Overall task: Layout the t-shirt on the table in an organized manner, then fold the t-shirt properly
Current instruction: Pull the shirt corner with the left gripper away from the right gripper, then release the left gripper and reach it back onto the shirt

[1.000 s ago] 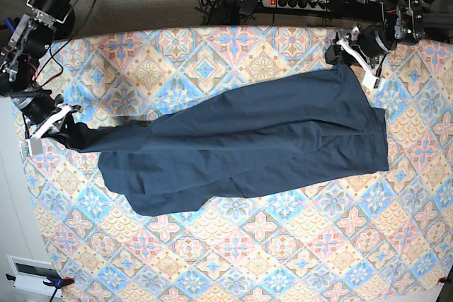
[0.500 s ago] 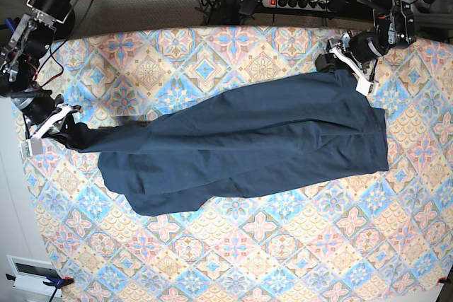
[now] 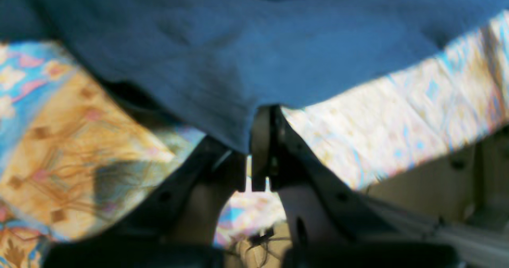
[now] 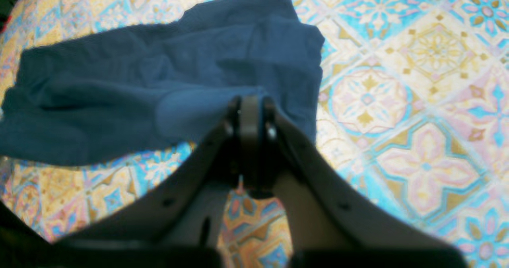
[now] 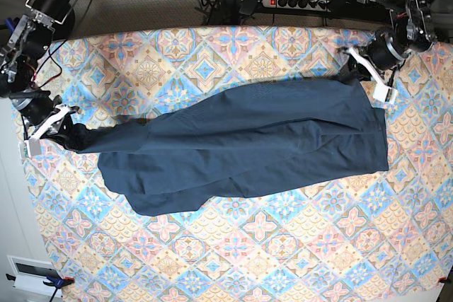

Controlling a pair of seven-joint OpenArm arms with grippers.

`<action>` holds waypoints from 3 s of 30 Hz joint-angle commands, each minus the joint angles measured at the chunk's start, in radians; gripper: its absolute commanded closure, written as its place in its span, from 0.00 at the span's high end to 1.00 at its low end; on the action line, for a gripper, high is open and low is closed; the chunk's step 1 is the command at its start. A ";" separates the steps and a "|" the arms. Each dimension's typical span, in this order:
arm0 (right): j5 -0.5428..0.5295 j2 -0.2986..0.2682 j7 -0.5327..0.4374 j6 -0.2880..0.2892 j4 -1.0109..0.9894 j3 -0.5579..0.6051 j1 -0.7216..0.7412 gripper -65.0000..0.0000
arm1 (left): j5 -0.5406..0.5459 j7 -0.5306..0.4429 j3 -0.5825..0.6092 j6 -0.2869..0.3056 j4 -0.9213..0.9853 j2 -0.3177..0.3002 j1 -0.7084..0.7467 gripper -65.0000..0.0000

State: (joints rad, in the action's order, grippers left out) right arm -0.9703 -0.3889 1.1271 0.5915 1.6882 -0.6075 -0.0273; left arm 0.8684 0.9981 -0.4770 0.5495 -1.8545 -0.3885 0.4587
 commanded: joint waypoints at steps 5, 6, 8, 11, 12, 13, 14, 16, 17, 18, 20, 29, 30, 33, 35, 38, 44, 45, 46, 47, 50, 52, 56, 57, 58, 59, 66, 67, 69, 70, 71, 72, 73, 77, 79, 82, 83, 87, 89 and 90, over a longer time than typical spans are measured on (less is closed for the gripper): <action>-0.017 -0.041 -0.029 0.005 0.016 -0.010 0.008 0.00 | 0.078 -0.014 -0.079 0.042 -0.023 -0.097 0.099 0.00; -0.017 -0.049 -0.028 0.005 0.017 -0.005 0.007 0.00 | 0.096 -0.014 -0.079 0.045 -0.023 -0.122 0.128 0.00; -0.017 -0.052 -0.023 0.005 0.023 -0.004 0.005 0.00 | 0.127 -0.014 -0.079 0.047 -0.023 -0.171 0.182 0.00; -0.017 -0.054 -0.022 0.005 0.026 -0.002 -0.010 0.00 | 0.094 -0.014 -0.076 0.047 -0.021 -0.203 0.225 0.00; -0.017 -0.054 -0.022 0.005 0.026 -0.002 -0.032 0.00 | 0.071 -0.014 -0.075 0.047 -0.021 -0.203 0.229 0.00; -0.017 -0.054 -0.022 0.005 0.026 -0.002 -0.049 0.00 | 0.045 -0.014 -0.062 0.047 -0.020 -0.201 0.228 0.00; -0.017 -0.054 -0.023 0.005 0.026 -0.002 -0.062 0.00 | 0.025 -0.015 -0.039 0.047 -0.006 -0.203 0.226 0.00; -0.017 -0.052 -0.023 0.005 0.028 -0.002 -0.079 0.00 | -0.015 -0.018 0.005 0.047 0.023 -0.206 0.220 0.00; -0.017 -0.052 -0.023 0.005 0.028 -0.002 -0.090 0.00 | -0.036 -0.018 0.030 0.047 0.037 -0.201 0.203 0.00; -0.017 -0.052 -0.023 0.005 0.028 -0.002 -0.102 0.00 | -0.053 -0.018 0.051 0.047 0.051 -0.200 0.188 0.00; -0.017 -0.052 -0.023 0.005 0.028 -0.002 -0.135 0.00 | -0.084 -0.018 0.106 0.047 0.089 -0.198 0.170 0.00; -0.017 -0.054 -0.023 0.005 0.028 -0.002 -0.262 0.00 | -0.110 -0.020 0.172 0.047 0.117 -0.241 0.173 0.00; -0.017 -0.054 -0.023 0.005 0.028 -0.002 -0.267 0.00 | -0.110 -0.020 0.171 0.047 0.117 -0.244 0.173 0.00; -0.017 -0.054 -0.023 0.005 0.029 -0.002 -0.270 0.00 | -0.113 -0.022 0.163 0.047 0.117 -0.247 0.168 0.00; -0.017 -0.054 -0.026 0.005 0.033 -0.004 -0.268 0.00 | -0.113 -0.022 0.114 0.047 0.117 -0.264 0.168 0.00; -0.017 -0.054 -0.032 0.008 0.072 -0.009 -0.260 0.00 | -0.111 -0.023 0.016 0.047 0.120 -0.263 0.167 0.00; -0.017 -0.054 -0.023 0.009 0.163 -0.004 -0.262 0.00 | -0.108 -0.023 -0.148 0.047 0.123 -0.261 0.165 0.00; -0.019 -0.051 -0.022 0.009 0.178 0.001 -0.268 0.00 | -0.108 -0.023 -0.171 0.047 0.125 -0.261 0.165 0.00; -0.019 -0.049 -0.017 0.009 0.192 0.022 -0.270 0.00 | -0.110 -0.023 -0.184 0.047 0.126 -0.261 0.165 0.00; -0.019 -0.049 -0.006 0.009 0.197 0.054 -0.270 0.00 | -0.110 -0.023 -0.188 0.047 0.135 -0.261 0.165 0.00; -0.019 -0.048 -0.017 0.009 0.197 0.154 -0.267 0.00 | -0.113 -0.023 -0.190 0.047 0.198 -0.261 0.131 0.00; -0.019 -0.048 -0.037 0.009 0.195 0.191 -0.267 0.00 | -0.113 -0.023 -0.190 0.047 0.264 -0.261 0.120 0.00; -0.019 -0.048 -0.058 0.009 0.195 0.219 -0.262 0.00 | -0.113 -0.098 -0.156 0.047 0.355 -0.261 0.097 0.00; -0.019 -0.048 -0.058 0.008 0.195 0.219 -0.262 0.00 | -0.113 -0.114 -0.142 0.047 0.372 -0.261 0.097 0.00; -0.019 -0.048 -0.058 0.008 0.197 0.219 -0.262 0.00 | -0.113 -0.120 -0.133 0.047 0.379 -0.261 0.097 0.00; -0.019 -0.048 -0.057 0.006 0.197 0.219 -0.262 0.00 | -0.113 -0.118 -0.131 0.047 0.379 -0.261 0.097 0.01; -0.019 -0.048 -0.058 0.006 0.197 0.214 -0.260 0.00 | -0.108 -0.117 -0.131 0.047 0.379 -0.261 0.101 0.18; -0.019 -0.048 -0.058 0.006 0.197 0.214 -0.260 0.00 | -0.108 -0.117 -0.131 0.047 0.379 -0.261 0.101 0.21; -0.019 -0.048 -0.058 0.006 0.197 0.214 -0.260 0.00 | -0.108 -0.117 -0.131 0.047 0.379 -0.261 0.101 0.26; -0.019 -0.048 -0.060 0.006 0.195 0.214 -0.260 0.00 | -0.108 -0.115 -0.131 0.047 0.378 -0.261 0.101 0.28; -0.019 -0.048 -0.060 0.006 0.192 0.214 -0.260 0.00 | -0.107 -0.101 -0.133 0.047 0.378 -0.261 0.101 0.30; -0.019 -0.048 -0.060 0.006 0.189 0.214 -0.259 0.00 | -0.105 -0.078 -0.136 0.047 0.373 -0.261 0.101 0.31; -0.017 -0.048 -0.061 0.006 0.189 0.214 -0.257 0.00 | -0.105 -0.052 -0.137 0.048 0.355 -0.261 0.101 0.33; -0.012 -0.048 -0.061 0.005 0.180 0.212 -0.178 0.00 | -0.105 -0.015 -0.137 0.048 0.206 -0.260 0.188 0.33; 0.026 -0.048 -0.061 0.005 0.174 0.209 -0.168 0.00 | -0.105 -0.015 -0.133 0.048 0.143 -0.260 0.226 0.33; 0.124 -0.048 -0.057 0.005 0.180 0.179 -0.145 0.00 | -0.105 -0.014 -0.131 0.048 0.083 -0.260 0.275 0.33; 0.147 -0.048 -0.057 0.005 0.180 0.174 -0.145 0.00 | -0.105 -0.014 -0.131 0.048 0.075 -0.260 0.291 0.33; 0.195 -0.048 -0.058 0.008 0.177 0.174 -0.142 0.00 | -0.105 -0.014 -0.131 0.048 0.074 -0.260 0.340 0.33; 0.195 -0.048 -0.060 0.008 0.172 0.174 -0.141 0.00 | -0.105 -0.014 -0.131 0.048 0.072 -0.260 0.360 0.33; 0.195 -0.048 -0.061 0.008 0.168 0.174 -0.139 0.00 | -0.105 -0.014 -0.131 0.048 0.075 -0.260 0.361 0.33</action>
State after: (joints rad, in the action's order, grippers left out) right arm -0.7635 -0.4179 1.0870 0.5961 1.8442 -0.4255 -0.1783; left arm 0.7509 0.9951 -0.5980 0.5957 -1.7695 -0.6315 0.8150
